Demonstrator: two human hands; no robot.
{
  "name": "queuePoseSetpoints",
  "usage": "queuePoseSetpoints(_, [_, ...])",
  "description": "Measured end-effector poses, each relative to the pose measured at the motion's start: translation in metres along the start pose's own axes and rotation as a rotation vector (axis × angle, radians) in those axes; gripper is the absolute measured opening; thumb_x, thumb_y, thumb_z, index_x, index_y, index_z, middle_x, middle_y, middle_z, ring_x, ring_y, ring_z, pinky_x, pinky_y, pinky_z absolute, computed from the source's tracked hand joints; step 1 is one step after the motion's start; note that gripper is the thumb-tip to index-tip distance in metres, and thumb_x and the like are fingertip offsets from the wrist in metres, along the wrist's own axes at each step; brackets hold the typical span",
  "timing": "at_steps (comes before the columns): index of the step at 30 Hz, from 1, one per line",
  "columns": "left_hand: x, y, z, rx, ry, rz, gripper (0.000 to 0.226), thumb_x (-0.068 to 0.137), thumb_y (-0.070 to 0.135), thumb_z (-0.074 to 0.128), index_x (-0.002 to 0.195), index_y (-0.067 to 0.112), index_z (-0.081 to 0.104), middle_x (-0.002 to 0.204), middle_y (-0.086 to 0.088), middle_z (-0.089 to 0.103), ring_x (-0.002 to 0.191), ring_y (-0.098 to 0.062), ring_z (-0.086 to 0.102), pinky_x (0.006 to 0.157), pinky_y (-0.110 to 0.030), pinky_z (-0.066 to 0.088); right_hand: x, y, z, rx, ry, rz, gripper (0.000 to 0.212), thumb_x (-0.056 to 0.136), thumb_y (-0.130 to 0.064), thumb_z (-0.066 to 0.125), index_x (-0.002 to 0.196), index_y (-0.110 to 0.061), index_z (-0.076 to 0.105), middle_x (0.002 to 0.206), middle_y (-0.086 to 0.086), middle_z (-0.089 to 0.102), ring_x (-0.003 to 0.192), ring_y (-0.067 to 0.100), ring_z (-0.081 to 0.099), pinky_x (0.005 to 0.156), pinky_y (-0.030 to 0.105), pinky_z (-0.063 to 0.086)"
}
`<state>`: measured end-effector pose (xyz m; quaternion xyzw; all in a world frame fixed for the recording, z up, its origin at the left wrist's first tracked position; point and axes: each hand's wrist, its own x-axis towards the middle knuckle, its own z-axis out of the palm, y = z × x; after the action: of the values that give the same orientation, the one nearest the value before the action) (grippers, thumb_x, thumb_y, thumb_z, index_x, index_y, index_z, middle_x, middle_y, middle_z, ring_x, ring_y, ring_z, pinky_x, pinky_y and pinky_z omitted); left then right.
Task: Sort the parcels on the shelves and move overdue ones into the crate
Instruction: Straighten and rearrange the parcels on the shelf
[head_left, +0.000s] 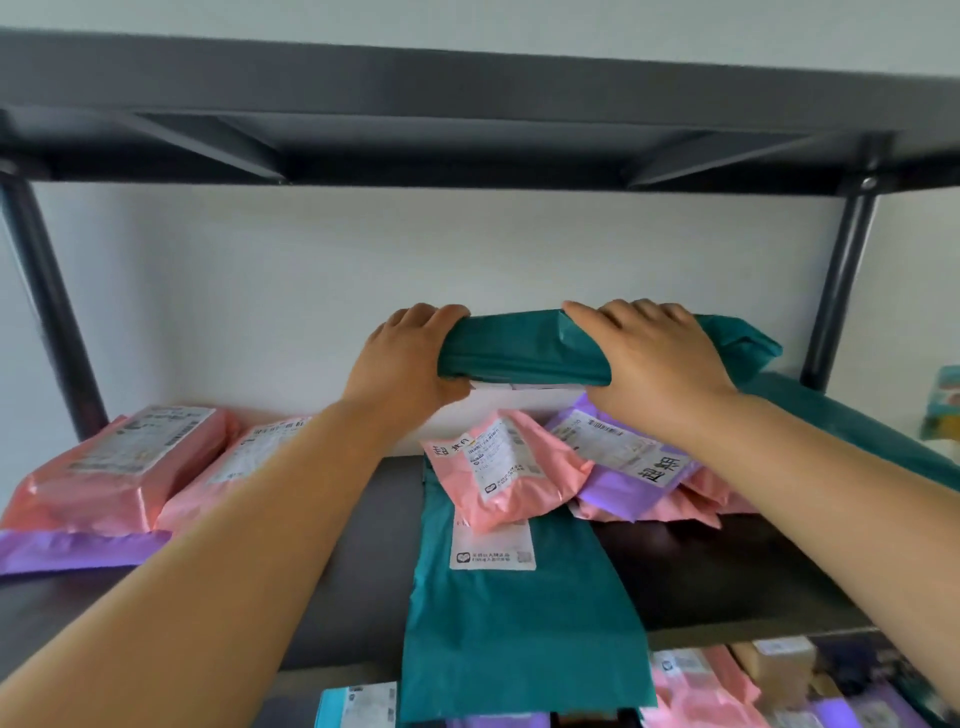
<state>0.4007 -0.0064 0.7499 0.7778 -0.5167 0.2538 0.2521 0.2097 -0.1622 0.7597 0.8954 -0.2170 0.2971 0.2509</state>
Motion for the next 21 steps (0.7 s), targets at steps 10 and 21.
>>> queuePoseSetpoints(10, [-0.02,0.051,0.01,-0.448,0.253,-0.581,0.103,0.083,0.04,0.074,0.156,0.021,0.005,0.156,-0.007,0.029,0.138,-0.026,0.039,0.106,-0.043,0.039,-0.019,0.042,-0.03,0.262,-0.128,0.11,0.079,0.08,-0.055,0.057,0.15,-0.034,0.027,0.129,0.005,0.056,0.118,0.028,0.052,0.091,0.037,0.043])
queuePoseSetpoints(21, [-0.029,0.087,0.018,-1.129,-0.035,-0.83,0.075,0.08,0.065,0.064,0.132,0.013,0.048,0.124,-0.01,0.06,0.108,-0.023,0.063,0.1,-0.04,0.051,-0.028,0.051,-0.056,1.095,-0.337,0.334,0.026,0.077,-0.043,0.068,0.097,-0.028,0.07,0.089,-0.005,0.076,0.082,0.019,0.072,0.085,0.039,0.058])
